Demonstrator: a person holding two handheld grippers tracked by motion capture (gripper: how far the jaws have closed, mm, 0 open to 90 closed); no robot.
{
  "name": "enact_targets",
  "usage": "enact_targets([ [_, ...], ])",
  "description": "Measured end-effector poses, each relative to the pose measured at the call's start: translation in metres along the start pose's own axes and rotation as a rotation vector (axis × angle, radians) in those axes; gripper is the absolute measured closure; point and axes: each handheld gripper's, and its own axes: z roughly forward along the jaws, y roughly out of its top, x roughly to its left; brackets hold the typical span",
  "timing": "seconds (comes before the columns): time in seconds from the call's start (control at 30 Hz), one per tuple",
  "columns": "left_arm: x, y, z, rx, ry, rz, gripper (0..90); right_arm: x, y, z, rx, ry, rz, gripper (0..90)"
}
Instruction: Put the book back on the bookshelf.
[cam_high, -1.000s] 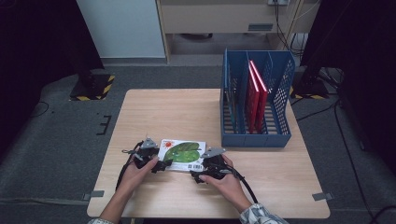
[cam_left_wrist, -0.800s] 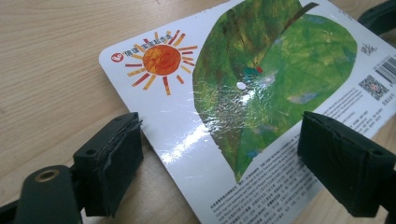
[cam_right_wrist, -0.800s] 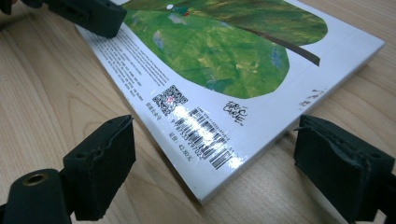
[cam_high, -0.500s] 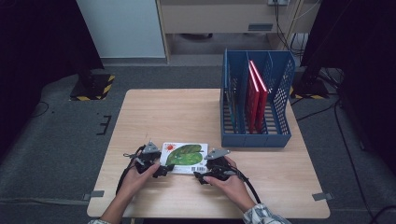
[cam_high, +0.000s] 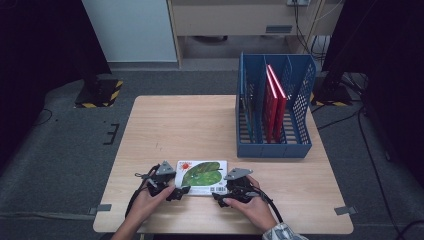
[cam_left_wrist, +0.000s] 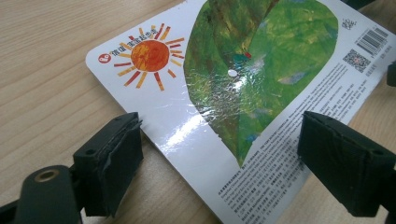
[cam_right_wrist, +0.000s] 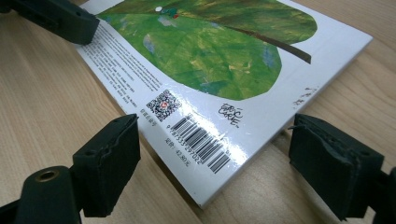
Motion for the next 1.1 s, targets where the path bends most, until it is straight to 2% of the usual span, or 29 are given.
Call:
enact_targets([
  [0.13,0.001,0.002,0.001,0.017,-0.013,0.001,11.5,0.002,0.000,0.002,0.002,-0.009,-0.016,11.9],
  [0.2,0.002,0.004,0.003,0.025,-0.011,0.017,8.5,0.005,0.000,0.004,0.012,-0.024,-0.048,9.9],
  [0.3,0.007,0.008,0.002,-0.003,0.013,0.009,8.5,0.006,0.000,0.005,0.013,-0.028,-0.059,8.7],
  [0.37,0.013,0.011,0.001,-0.024,0.016,-0.012,6.6,0.005,-0.001,0.004,0.010,-0.022,-0.062,8.6],
  [0.47,0.021,0.016,0.002,-0.033,0.015,-0.019,5.6,0.005,-0.002,0.005,0.004,-0.031,-0.078,8.0],
  [0.57,0.024,0.021,0.003,-0.033,0.022,0.009,4.8,0.008,-0.002,0.007,0.006,-0.041,-0.087,6.5],
  [0.7,0.025,0.024,0.003,-0.069,0.017,0.019,6.1,0.009,-0.002,0.009,0.010,-0.057,-0.095,4.7],
  [0.77,0.028,0.025,0.004,-0.069,0.006,0.021,6.9,0.010,-0.001,0.009,0.011,-0.061,-0.093,4.6],
  [0.83,0.030,0.027,0.004,-0.067,0.016,0.034,6.7,0.010,-0.001,0.009,0.012,-0.062,-0.090,4.6],
  [0.93,0.035,0.030,0.005,-0.082,0.013,0.023,7.4,0.011,-0.001,0.009,0.018,-0.064,-0.090,4.7],
  [1.1,0.045,0.031,0.013,-0.028,0.019,0.024,8.0,0.011,-0.002,0.005,0.038,-0.064,-0.088,7.1],
])
